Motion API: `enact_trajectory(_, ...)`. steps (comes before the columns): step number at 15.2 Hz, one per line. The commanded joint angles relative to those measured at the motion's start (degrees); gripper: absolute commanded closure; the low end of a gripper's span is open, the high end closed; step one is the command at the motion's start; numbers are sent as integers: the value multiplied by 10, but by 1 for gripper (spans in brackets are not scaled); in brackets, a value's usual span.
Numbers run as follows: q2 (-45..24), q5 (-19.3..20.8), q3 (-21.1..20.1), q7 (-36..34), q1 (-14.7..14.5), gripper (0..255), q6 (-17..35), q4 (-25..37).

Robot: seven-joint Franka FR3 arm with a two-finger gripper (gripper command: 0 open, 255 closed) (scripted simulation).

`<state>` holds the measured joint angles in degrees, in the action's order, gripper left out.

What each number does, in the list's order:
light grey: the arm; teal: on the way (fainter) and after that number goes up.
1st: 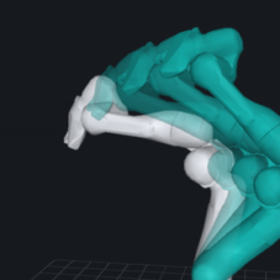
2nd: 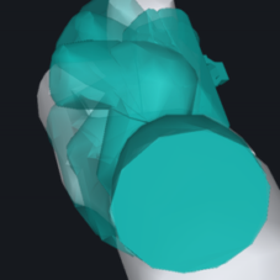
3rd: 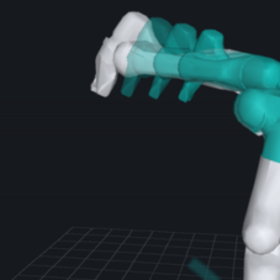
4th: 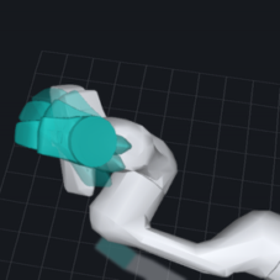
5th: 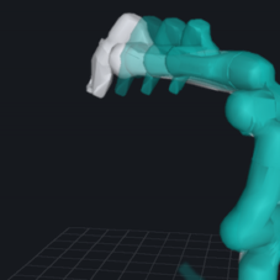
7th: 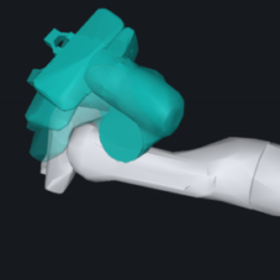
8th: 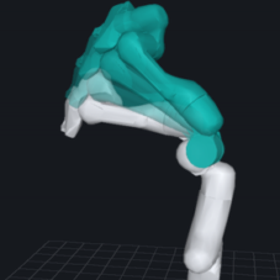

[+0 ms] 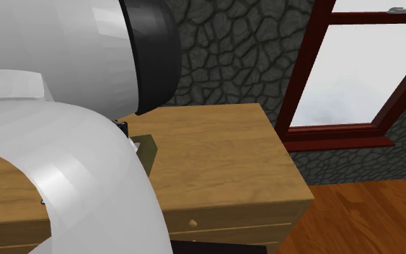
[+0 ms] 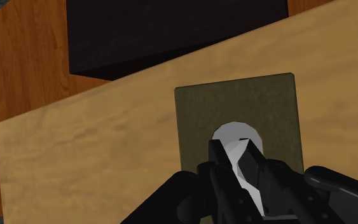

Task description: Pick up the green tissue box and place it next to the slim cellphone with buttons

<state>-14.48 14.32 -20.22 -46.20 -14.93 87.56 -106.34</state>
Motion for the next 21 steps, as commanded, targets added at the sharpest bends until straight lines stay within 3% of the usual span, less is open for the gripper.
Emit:
enact_trajectory(1,0,0,0,0,0,255,0,0)
enact_trajectory(3,0,0,0,0,0,255,0,0)
enact_trajectory(4,0,0,0,0,0,0,0,0)
enact_trajectory(9,0,0,0,0,0,0,0,0)
enact_trajectory(13,-28,2,-4,-1,-15,0,-76,101)
enact_trajectory(21,-28,2,-4,-1,-15,0,-76,101)
